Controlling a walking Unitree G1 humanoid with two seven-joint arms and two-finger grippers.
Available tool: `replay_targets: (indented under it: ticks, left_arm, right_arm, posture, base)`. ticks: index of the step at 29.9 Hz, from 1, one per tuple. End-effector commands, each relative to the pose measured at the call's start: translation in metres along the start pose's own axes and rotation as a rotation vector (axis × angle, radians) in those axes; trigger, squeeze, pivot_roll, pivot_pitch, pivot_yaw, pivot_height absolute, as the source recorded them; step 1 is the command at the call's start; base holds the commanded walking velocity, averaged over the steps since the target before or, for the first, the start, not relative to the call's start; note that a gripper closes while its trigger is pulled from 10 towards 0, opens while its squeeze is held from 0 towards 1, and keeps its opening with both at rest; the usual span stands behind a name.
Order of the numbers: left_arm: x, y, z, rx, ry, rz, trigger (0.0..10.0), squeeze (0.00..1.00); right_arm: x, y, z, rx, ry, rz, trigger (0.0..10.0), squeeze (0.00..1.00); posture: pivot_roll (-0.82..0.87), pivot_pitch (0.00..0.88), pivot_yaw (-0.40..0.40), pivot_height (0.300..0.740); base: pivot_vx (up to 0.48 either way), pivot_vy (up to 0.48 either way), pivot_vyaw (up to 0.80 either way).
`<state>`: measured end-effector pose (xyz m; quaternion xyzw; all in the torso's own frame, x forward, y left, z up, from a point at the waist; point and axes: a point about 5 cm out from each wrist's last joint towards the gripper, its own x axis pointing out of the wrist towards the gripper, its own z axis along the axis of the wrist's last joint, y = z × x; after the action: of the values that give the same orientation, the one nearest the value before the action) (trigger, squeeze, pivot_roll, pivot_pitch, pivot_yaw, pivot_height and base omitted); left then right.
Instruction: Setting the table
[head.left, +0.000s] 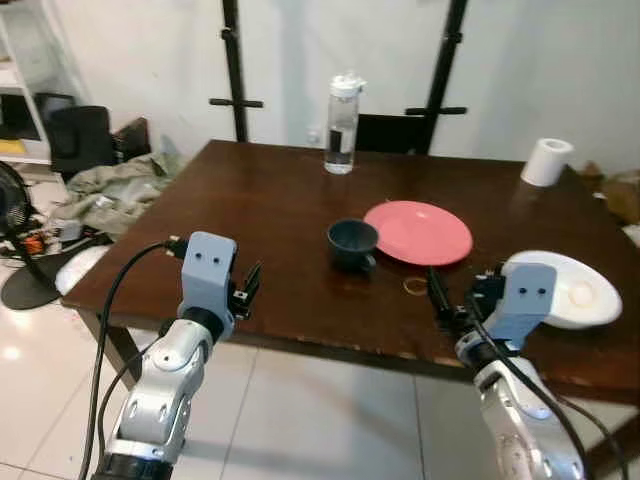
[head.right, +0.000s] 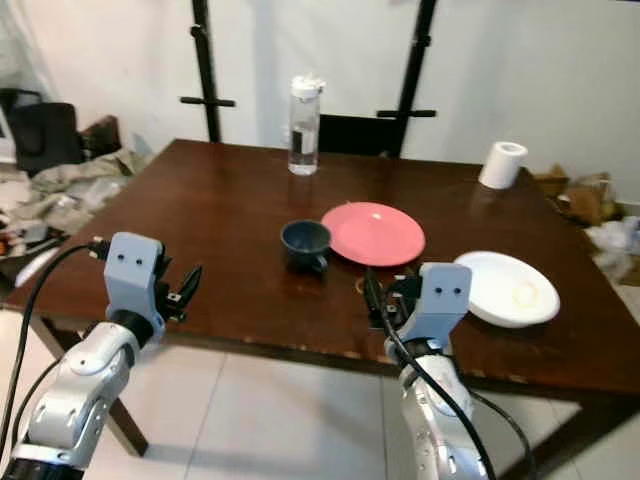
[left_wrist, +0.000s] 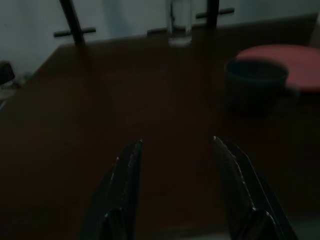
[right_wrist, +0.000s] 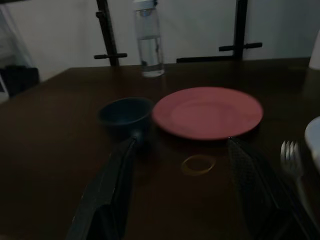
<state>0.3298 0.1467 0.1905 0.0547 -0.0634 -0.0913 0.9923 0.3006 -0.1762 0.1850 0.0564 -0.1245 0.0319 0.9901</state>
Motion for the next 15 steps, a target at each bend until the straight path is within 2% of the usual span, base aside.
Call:
replay_targets:
  ticks: [1,15]
  left_arm:
    - [-0.0017,0.0026,-0.0050,0.004,0.017,0.014,10.0,0.00]
    - [-0.0018,0.0022,-0.0046,0.003,0.015,0.013,10.0,0.00]
  right_arm:
    - [-0.0014,0.0032,-0.0021,0.002,0.014,0.010,10.0,0.00]
    - [-0.0016,0.0041,-0.0020,0.008,0.017,0.016,10.0,0.00]
  posture:
    - [0.05,0.055,0.072,0.740]
    - [0.05,0.059,0.072,0.740]
  base:
    - [-0.349,0.000,0.00]
    - [-0.346,0.000,0.00]
